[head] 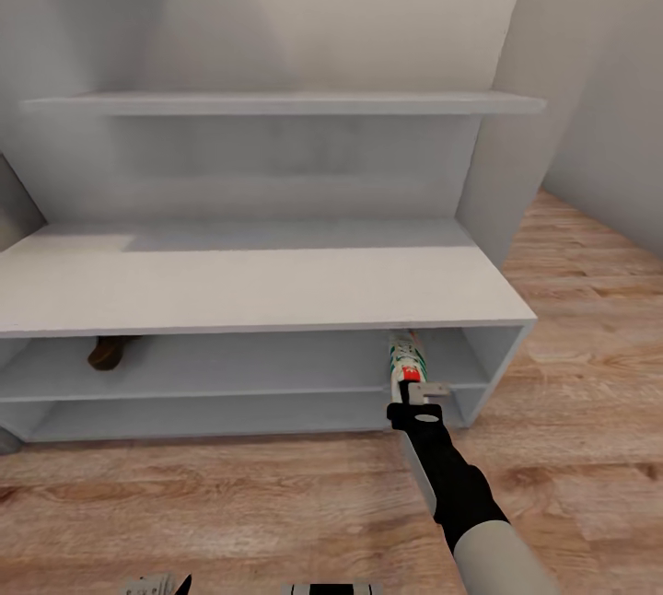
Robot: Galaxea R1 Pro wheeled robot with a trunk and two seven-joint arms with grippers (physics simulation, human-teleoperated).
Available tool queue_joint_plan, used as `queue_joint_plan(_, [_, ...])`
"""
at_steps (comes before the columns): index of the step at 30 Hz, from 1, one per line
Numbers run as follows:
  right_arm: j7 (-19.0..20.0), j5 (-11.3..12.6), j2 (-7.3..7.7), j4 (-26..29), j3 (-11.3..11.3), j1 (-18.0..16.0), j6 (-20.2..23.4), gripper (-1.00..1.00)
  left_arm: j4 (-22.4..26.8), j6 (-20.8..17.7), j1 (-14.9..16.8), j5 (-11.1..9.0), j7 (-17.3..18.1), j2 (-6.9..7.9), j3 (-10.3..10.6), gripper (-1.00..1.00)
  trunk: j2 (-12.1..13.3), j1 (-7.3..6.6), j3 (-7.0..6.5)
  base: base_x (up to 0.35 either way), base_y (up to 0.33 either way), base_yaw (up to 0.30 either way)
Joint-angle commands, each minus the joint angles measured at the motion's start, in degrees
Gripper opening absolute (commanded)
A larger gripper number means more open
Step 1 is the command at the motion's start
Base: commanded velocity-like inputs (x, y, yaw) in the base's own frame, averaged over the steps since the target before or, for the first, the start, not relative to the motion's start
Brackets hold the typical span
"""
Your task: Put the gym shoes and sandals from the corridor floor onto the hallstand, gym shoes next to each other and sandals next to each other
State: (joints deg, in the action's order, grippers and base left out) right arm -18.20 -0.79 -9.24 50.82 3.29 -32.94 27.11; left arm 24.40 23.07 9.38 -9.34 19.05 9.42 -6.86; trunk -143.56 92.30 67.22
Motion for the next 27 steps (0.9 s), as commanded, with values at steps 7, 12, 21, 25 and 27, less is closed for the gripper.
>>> queue_joint_plan(7, [-0.26,-0.17,0.02,0.07,0.14,-0.02,0.4,-1.0,-0.05,-0.04,0.03,-0.5,0.55,-0.06,-0.17,1.0,-0.02,0.02,0.05,0.309,0.0,0.0])
queue_joint_plan(12, [-0.26,-0.17,0.02,0.07,0.14,-0.02,0.38,-1.0,-0.05,-0.05,0.03,-0.5,0.55,-0.03,-0.17,1.0,-0.02,0.02,0.05,0.101,0.0,0.0])
queue_joint_plan(21, [-0.26,-0.18,0.02,0.07,0.14,-0.02,0.4,-1.0,-0.05,-0.05,0.03,-0.5,0.55,-0.04,-0.17,1.0,-0.02,0.02,0.05,0.054,0.0,0.0])
queue_joint_plan(25, [-0.26,-0.18,0.02,0.11,0.14,-0.02,0.39,-1.0,-0.05,-0.05,0.03,-0.5,0.55,-0.07,-0.17,1.0,-0.02,0.02,0.05,0.221,0.0,0.0])
queue_joint_plan(27, [-0.26,-0.18,0.02,0.12,0.14,-0.02,0.39,-1.0,-0.05,-0.05,0.03,-0.5,0.55,-0.05,-0.17,1.0,-0.02,0.02,0.05,0.127,0.0,0.0])
